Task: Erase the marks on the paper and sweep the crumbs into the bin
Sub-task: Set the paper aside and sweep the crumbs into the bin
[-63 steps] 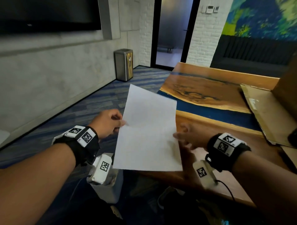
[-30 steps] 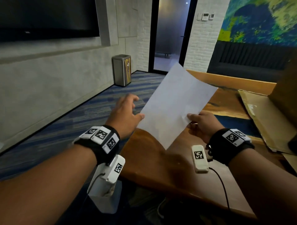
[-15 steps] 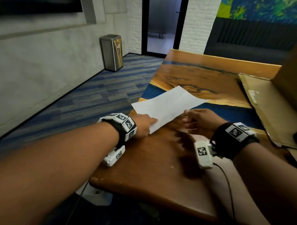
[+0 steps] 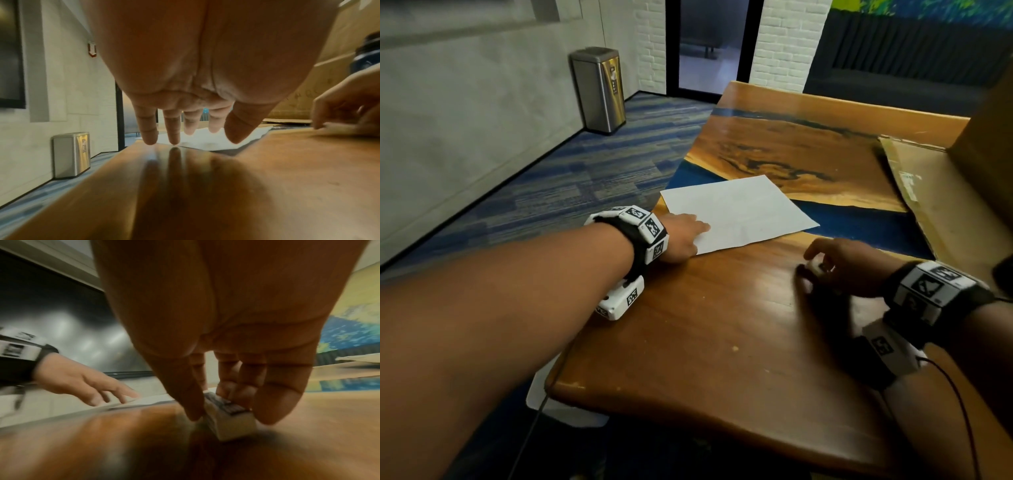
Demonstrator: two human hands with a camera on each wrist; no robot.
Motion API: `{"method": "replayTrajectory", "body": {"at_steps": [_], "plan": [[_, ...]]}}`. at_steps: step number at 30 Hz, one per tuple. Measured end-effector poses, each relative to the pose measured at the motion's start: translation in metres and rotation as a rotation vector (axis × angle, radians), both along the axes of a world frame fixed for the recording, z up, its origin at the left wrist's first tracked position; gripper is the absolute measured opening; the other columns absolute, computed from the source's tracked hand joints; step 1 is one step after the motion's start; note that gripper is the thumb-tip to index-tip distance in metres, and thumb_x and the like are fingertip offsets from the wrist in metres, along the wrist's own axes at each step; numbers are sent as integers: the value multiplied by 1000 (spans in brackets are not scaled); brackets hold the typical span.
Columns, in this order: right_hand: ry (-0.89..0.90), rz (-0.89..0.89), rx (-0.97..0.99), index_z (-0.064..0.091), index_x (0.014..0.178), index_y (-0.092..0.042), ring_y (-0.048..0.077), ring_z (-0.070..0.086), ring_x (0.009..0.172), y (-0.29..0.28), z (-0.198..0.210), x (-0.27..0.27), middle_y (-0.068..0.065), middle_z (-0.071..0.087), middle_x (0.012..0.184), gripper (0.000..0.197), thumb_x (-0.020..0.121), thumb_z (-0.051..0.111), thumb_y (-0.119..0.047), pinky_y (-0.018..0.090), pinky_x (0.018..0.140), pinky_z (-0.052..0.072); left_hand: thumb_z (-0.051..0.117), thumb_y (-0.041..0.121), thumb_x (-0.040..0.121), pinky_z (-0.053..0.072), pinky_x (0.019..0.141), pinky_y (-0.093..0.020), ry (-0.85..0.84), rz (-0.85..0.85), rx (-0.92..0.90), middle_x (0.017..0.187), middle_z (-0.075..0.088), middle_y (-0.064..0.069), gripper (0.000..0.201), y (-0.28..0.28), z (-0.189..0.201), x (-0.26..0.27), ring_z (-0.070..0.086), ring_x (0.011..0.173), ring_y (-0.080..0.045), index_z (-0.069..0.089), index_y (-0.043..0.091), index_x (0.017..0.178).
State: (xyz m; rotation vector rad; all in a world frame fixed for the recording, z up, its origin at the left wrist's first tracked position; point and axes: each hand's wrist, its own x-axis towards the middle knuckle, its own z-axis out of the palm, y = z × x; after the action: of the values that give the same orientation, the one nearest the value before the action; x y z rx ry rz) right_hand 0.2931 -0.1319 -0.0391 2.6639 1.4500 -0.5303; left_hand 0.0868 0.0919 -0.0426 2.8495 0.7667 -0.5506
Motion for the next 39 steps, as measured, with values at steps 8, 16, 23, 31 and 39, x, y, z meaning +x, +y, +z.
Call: {"method": "replayTrajectory", "body": {"at_steps": [8,16,23,31,39], "plan": [[-10,276,58,52,139,-28,19,53,121,21,16,-73,-1,53,141,47,100,47,-52,37,101,45,33,83,87,15,123,-52,116,101,-13,169,-8,-3,100,-17,-3,-88,1,156,-27,1,25,162],[74,628,-365,5,160,-33,33,2,155,-3,7,-186,2,-1,169,91,87,25,-83,60,121,19,35,81,83,17,123,-31,70,-228,-331,167,19,14,81,-88,18,-165,17,151,-6,36,40,154],[-69,371,-155,46,143,-31,25,46,133,51,25,-145,2,44,150,60,96,37,-67,44,107,39,38,69,95,18,121,-41,5,30,-86,169,10,7,75,-61,6,-150,16,154,-18,24,33,159],[175,545,-65,55,140,-32,11,54,116,35,36,-169,-15,60,125,41,104,42,-47,30,97,40,50,40,104,43,102,-37,-228,-53,-27,134,61,0,32,-32,12,-114,54,126,-25,62,28,131],[-56,397,-241,23,157,-25,34,24,150,75,0,-151,7,19,166,67,101,33,-59,52,119,27,48,52,101,26,120,-36,-49,-147,-219,157,42,6,47,-37,11,-112,39,142,-15,57,31,142]]}}
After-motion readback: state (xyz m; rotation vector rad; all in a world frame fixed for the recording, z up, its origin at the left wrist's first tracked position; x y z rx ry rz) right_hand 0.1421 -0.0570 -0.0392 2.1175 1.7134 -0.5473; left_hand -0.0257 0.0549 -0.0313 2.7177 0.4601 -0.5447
